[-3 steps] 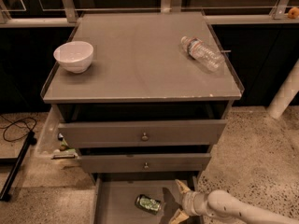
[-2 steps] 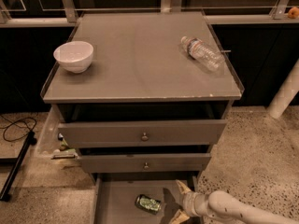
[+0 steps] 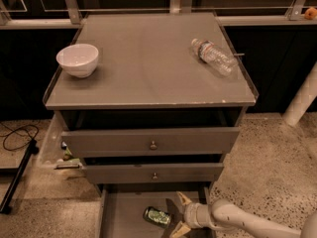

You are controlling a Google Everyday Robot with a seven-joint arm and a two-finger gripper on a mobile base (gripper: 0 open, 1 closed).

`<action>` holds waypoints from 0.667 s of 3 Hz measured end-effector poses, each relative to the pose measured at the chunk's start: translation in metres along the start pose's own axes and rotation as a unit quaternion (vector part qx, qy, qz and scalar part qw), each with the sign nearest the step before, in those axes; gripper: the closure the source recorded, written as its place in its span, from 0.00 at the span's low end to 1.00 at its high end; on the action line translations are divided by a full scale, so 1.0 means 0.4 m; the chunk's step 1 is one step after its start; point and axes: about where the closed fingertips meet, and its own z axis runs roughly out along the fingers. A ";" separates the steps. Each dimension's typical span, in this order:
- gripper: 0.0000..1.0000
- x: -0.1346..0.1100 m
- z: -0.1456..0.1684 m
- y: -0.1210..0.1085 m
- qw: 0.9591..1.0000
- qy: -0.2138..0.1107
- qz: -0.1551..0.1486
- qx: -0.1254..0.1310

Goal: Pick green can from bottom drawer and place on counter

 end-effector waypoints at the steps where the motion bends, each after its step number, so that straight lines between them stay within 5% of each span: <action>1: 0.00 -0.009 0.064 0.011 1.000 -0.010 0.006 -0.012; 2: 0.00 0.013 0.135 0.025 0.999 -0.008 0.025 -0.023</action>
Offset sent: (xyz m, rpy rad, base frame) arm 0.0116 0.0522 -0.0701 0.0401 0.1085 -0.0085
